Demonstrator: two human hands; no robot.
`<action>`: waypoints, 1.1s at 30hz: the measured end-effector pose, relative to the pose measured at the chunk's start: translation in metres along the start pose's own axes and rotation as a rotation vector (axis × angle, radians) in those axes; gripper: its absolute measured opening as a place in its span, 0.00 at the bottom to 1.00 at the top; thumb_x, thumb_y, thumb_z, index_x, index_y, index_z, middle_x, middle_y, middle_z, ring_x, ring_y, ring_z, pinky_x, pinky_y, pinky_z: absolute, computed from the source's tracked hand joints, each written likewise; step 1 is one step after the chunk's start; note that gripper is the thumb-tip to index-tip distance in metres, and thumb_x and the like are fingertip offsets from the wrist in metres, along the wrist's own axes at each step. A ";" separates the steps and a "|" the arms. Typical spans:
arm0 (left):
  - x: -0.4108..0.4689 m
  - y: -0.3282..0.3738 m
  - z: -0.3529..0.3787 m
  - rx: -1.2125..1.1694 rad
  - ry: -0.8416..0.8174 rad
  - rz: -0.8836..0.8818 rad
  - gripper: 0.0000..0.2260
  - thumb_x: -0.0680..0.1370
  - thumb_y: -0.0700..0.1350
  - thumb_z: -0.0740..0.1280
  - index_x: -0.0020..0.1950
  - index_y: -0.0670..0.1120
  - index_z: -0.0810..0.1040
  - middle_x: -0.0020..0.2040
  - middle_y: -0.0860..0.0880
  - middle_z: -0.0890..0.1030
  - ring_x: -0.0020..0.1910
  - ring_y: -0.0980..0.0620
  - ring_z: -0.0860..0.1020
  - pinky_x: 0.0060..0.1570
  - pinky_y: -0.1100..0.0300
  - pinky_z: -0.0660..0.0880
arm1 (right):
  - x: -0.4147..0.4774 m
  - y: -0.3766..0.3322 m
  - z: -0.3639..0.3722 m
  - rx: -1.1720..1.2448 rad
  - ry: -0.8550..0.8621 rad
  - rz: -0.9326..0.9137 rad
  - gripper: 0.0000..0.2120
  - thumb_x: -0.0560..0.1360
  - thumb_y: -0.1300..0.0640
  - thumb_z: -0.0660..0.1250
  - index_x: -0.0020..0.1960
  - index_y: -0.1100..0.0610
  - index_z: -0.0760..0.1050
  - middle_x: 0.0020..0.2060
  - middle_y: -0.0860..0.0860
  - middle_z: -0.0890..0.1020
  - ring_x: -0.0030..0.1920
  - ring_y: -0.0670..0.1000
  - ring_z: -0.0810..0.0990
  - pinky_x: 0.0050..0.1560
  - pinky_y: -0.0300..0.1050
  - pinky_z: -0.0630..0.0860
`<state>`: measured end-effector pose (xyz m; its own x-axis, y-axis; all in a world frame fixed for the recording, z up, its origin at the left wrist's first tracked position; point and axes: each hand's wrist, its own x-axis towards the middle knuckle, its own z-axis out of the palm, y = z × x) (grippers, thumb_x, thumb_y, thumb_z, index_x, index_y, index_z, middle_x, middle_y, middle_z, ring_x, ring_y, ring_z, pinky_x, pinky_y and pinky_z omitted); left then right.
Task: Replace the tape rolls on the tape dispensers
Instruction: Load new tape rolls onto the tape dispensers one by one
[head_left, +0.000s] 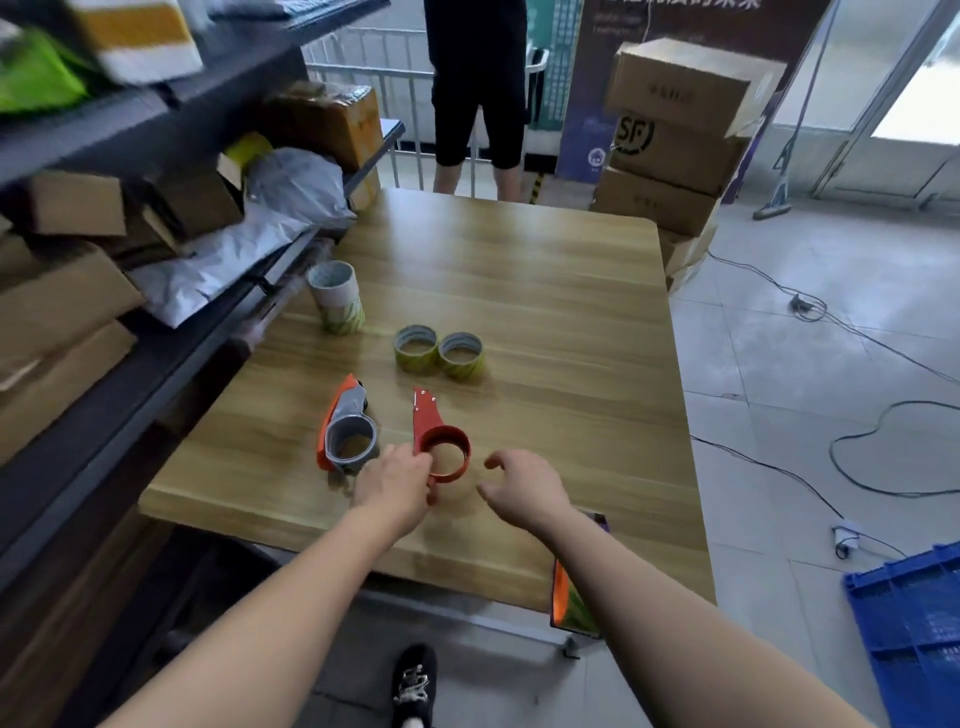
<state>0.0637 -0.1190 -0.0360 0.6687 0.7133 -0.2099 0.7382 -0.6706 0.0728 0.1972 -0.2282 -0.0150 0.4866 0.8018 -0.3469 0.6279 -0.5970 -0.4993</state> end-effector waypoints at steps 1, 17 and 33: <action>0.003 -0.006 0.000 0.004 -0.016 -0.012 0.12 0.77 0.44 0.62 0.60 0.49 0.74 0.57 0.48 0.74 0.57 0.47 0.72 0.51 0.53 0.73 | 0.006 -0.007 0.003 -0.007 -0.003 -0.006 0.19 0.75 0.50 0.65 0.65 0.52 0.75 0.62 0.53 0.79 0.63 0.55 0.75 0.63 0.52 0.74; 0.107 -0.053 0.012 0.249 -0.213 0.232 0.14 0.79 0.40 0.57 0.63 0.46 0.74 0.62 0.45 0.76 0.65 0.45 0.69 0.67 0.48 0.58 | 0.115 -0.069 0.054 -0.128 -0.229 0.181 0.18 0.76 0.47 0.61 0.52 0.59 0.80 0.52 0.58 0.83 0.54 0.60 0.81 0.49 0.46 0.76; 0.190 -0.019 0.008 -0.120 -0.312 0.231 0.19 0.77 0.54 0.63 0.66 0.50 0.69 0.61 0.47 0.73 0.63 0.44 0.72 0.58 0.50 0.70 | 0.146 -0.013 0.016 0.303 0.238 0.513 0.11 0.78 0.47 0.59 0.42 0.54 0.67 0.49 0.60 0.82 0.51 0.61 0.79 0.45 0.49 0.70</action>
<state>0.1761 0.0282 -0.0852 0.7728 0.4384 -0.4590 0.5891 -0.7644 0.2618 0.2504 -0.1034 -0.0723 0.8229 0.3680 -0.4330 0.0969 -0.8417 -0.5311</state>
